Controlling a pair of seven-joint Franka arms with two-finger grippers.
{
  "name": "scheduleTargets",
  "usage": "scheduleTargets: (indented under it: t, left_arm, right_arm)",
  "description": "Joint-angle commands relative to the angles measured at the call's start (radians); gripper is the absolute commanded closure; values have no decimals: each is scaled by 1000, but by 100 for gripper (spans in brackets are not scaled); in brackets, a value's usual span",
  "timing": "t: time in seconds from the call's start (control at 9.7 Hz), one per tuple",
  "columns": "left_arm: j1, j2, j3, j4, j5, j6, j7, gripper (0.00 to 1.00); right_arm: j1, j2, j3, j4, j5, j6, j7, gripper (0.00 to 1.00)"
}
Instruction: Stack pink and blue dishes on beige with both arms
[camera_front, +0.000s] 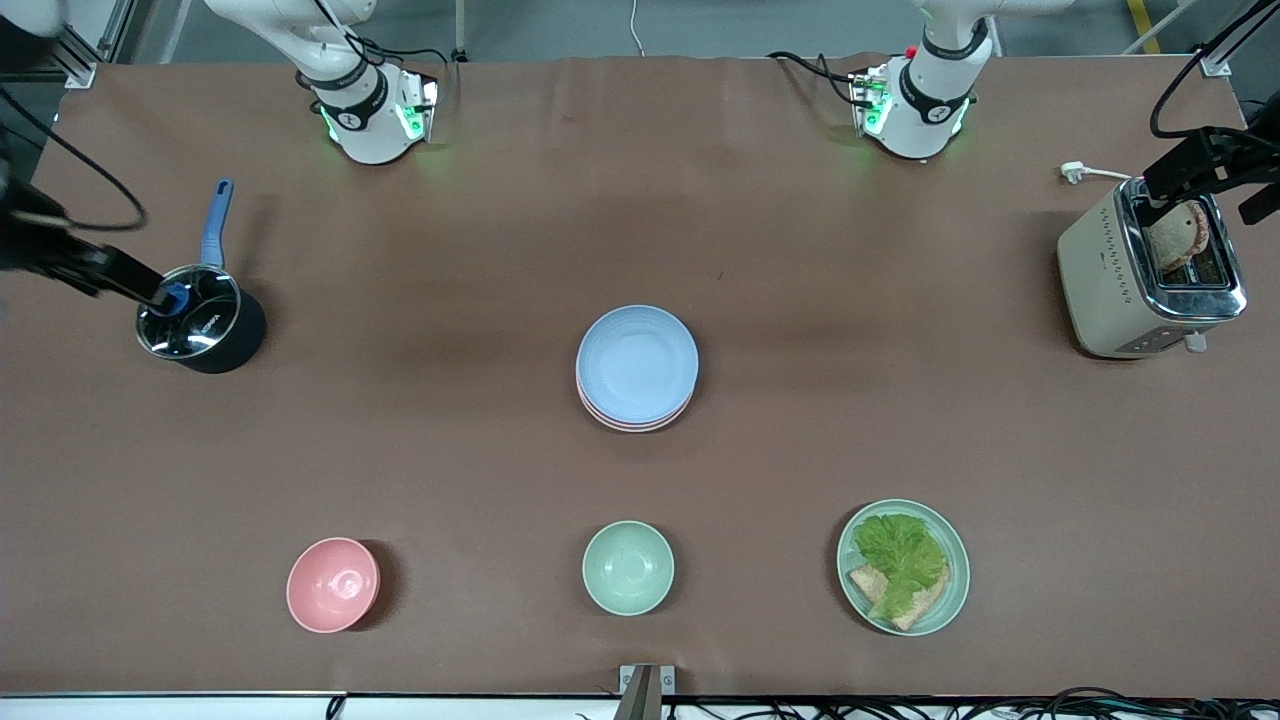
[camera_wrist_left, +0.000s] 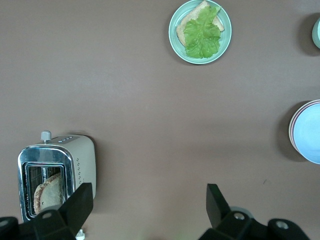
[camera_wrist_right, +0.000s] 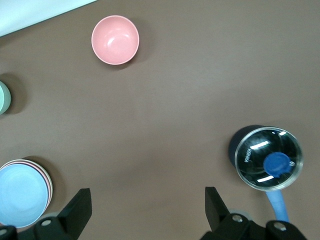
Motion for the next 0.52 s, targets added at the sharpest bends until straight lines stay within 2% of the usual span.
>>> scheduleTargets:
  t: [0.0, 0.1, 0.41]
  left_arm:
    - [2, 2, 1, -37, -60, 7, -11, 0]
    - [0, 2, -1, -38, -62, 9, -8, 0]
    - [2, 2, 1, -43, -55, 10, -1, 0]
  right_arm:
    - [11, 21, -7, 103, -44, -108, -68, 0]
    - [5, 27, -7, 121, -37, -105, -155, 0]
    - [9, 30, -7, 110, -40, -111, -178, 0]
